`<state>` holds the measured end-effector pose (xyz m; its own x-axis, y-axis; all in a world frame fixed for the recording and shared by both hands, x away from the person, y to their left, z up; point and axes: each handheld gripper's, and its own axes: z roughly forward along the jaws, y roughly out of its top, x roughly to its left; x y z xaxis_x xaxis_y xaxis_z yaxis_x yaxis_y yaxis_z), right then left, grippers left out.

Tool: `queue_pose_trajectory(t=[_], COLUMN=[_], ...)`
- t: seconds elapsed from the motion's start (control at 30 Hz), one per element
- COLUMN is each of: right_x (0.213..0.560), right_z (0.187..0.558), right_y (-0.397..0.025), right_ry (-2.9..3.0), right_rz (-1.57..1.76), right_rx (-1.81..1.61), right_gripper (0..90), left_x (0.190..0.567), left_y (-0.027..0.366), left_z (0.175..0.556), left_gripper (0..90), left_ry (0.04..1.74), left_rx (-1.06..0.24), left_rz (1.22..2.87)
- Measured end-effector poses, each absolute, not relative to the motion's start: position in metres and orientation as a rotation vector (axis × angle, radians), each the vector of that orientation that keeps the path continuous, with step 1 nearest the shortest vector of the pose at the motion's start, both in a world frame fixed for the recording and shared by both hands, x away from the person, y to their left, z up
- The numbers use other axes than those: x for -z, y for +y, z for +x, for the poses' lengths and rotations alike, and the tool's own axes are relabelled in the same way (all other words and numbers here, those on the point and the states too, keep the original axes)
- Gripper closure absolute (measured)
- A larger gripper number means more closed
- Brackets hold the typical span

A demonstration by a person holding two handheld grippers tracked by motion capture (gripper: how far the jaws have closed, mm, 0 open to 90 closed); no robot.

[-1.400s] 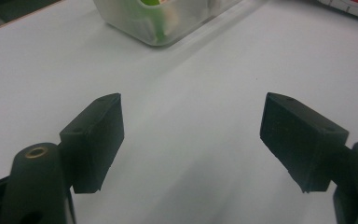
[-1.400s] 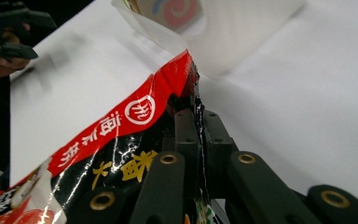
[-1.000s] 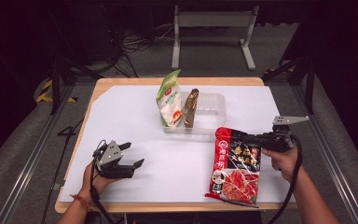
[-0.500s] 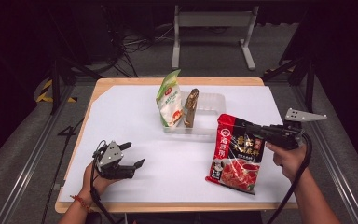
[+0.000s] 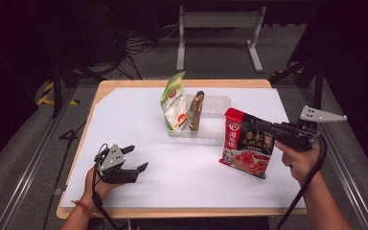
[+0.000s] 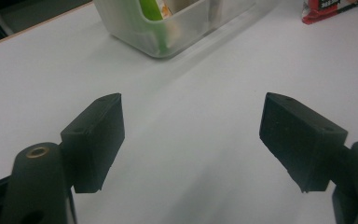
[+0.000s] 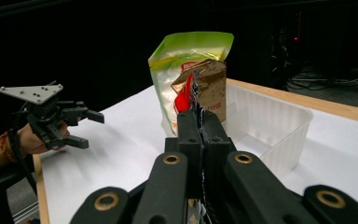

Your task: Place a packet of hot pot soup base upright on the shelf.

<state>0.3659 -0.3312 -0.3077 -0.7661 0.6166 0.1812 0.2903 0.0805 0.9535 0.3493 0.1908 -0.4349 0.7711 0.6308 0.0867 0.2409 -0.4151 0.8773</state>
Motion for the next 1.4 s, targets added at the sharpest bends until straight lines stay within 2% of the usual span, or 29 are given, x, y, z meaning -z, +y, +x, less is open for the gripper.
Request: queue_pose_trajectory(t=[0.63, 1.4], right_x=[0.28, 0.254], right_z=[0.377, 0.42], right_y=[-0.31, -0.275], right_ry=[1.991, 1.907], right_rz=[0.88, 0.925], right_rx=[-1.759, -1.737], right_gripper=[89.0, 89.1], left_x=[0.436, 0.436], left_y=[0.191, 0.191], left_z=[0.35, 0.349], left_gripper=[22.9, 22.7], left_ry=[0.662, 0.654], left_rx=[-0.505, -0.504], left_rz=[1.994, 1.998])
